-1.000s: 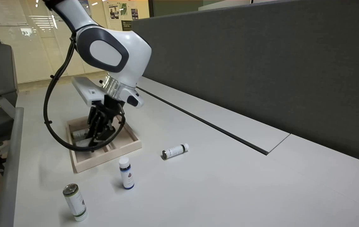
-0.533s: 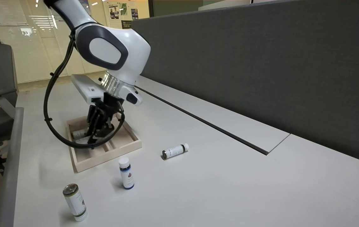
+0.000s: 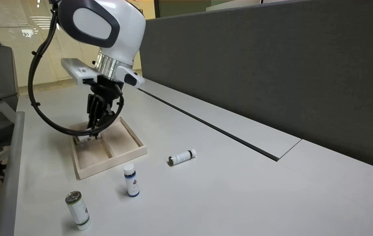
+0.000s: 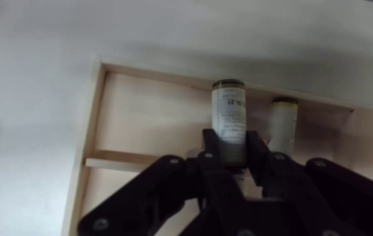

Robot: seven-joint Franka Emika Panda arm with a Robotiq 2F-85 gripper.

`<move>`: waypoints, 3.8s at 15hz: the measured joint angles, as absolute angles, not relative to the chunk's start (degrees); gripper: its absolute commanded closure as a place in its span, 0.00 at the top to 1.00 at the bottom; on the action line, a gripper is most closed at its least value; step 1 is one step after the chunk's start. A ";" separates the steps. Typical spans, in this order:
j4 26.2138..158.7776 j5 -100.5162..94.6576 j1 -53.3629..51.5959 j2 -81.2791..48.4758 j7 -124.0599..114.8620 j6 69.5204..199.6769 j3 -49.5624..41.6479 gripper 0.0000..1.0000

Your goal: Take the right bottle from the box and put it on the table

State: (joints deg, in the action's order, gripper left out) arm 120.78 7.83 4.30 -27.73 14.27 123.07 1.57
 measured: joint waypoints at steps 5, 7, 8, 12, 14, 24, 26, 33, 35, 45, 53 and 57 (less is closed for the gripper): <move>128.86 5.76 5.05 -23.20 14.02 142.79 -1.61 0.07; 130.81 5.87 5.73 -22.49 13.35 150.07 -2.47 0.07; 131.65 6.22 6.13 -21.93 12.75 153.12 -2.71 0.07; 135.65 9.16 8.18 -17.83 11.63 163.85 -2.78 0.07; 137.95 9.30 9.05 -16.02 10.54 170.22 -3.30 0.07; 140.26 7.90 3.46 -18.26 4.56 183.90 -13.28 0.27; 140.25 7.90 3.39 -18.26 4.49 183.91 -13.29 0.07; 137.67 5.68 1.64 -22.17 4.38 188.11 -12.91 0.07; 136.29 5.69 -0.02 -24.89 4.36 191.93 -12.82 0.07; 126.77 8.00 -1.55 -33.65 1.61 198.01 -7.63 0.07; 123.37 8.01 -0.79 -40.69 0.40 197.94 -6.29 0.07; 122.07 8.01 -0.53 -41.70 0.14 197.95 -5.99 0.07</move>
